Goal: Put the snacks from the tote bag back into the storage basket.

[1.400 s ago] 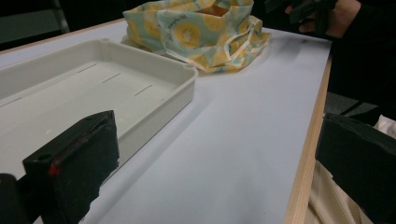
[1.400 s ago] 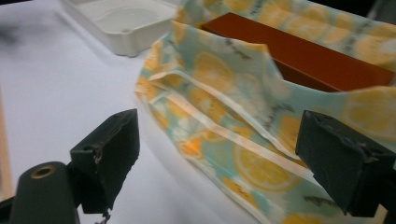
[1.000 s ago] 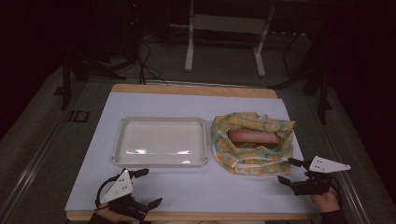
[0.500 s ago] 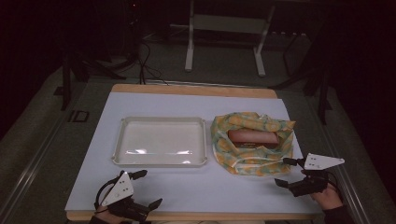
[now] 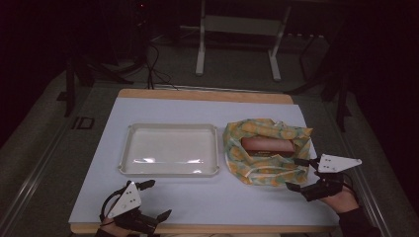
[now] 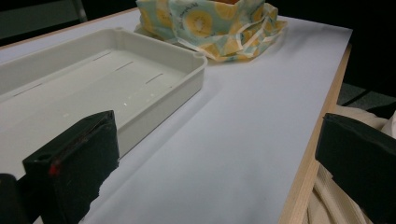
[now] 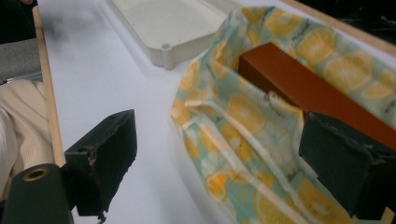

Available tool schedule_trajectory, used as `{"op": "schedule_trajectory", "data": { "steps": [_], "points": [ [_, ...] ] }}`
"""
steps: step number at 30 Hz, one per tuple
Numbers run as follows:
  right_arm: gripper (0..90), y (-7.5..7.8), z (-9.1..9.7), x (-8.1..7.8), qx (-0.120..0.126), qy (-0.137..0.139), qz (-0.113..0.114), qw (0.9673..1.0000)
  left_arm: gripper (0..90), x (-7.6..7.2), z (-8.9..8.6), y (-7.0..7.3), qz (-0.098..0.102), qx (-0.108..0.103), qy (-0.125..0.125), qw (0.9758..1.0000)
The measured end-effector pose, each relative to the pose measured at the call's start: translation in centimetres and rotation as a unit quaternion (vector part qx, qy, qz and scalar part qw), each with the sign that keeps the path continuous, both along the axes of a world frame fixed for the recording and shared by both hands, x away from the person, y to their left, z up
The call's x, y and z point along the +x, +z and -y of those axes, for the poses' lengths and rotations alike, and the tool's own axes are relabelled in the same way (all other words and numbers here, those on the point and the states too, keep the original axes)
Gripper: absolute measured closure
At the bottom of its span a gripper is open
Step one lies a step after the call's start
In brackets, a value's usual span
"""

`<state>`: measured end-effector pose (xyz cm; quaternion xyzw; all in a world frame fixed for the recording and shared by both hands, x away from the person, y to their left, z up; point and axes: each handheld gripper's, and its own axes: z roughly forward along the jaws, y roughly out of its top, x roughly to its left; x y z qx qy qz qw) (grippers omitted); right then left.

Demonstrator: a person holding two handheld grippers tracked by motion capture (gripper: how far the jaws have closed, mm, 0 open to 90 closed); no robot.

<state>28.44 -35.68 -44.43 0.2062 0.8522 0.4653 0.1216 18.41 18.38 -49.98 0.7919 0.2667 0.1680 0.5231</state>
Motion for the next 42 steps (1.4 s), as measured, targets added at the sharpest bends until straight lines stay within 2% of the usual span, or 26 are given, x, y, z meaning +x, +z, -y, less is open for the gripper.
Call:
{"op": "schedule_trajectory", "data": {
  "steps": [2, 6, 12, 21, 26, 32, 35, 42],
  "points": [
    [11.5, 0.3, -0.1, 0.1, -0.002, 0.002, 0.005, 1.0000, 0.0, 0.0, 0.0, 0.0, 0.000, 0.000, -0.001, 1.0000],
    [13.0, 1.9, -0.2, 0.8, 0.002, 0.013, 0.022, 0.9997, 0.0, 0.0, 0.1, 0.0, -0.001, 0.000, -0.011, 0.9999],
    [13.9, 3.8, -0.2, 1.9, 0.003, 0.014, 0.042, 0.9990, 0.0, 0.1, 0.1, 0.0, -0.003, -0.003, -0.013, 0.9999],
    [14.8, 5.4, -0.3, 3.7, -0.003, 0.017, 0.051, 0.9985, 0.0, 0.1, 0.1, -0.1, -0.005, -0.004, -0.014, 0.9999],
    [16.4, 6.0, -0.3, 4.7, -0.003, 0.019, 0.048, 0.9987, 0.0, 0.1, 0.1, -0.1, -0.006, -0.004, -0.014, 0.9999],
    [17.0, 6.2, 0.0, 6.2, -0.015, 0.013, 0.042, 0.9989, 0.0, 0.1, 0.1, -0.1, -0.006, -0.003, -0.014, 0.9999],
    [20.2, 6.3, 0.1, 6.7, -0.022, 0.012, 0.049, 0.9985, 0.0, 0.0, 0.0, -0.1, -0.007, -0.003, -0.014, 0.9999],
    [29.0, 6.1, 0.0, 9.1, -0.071, 0.016, 0.062, 0.9954, 0.0, -0.1, 0.0, -0.1, -0.008, -0.002, -0.014, 0.9999]
  ]
}}
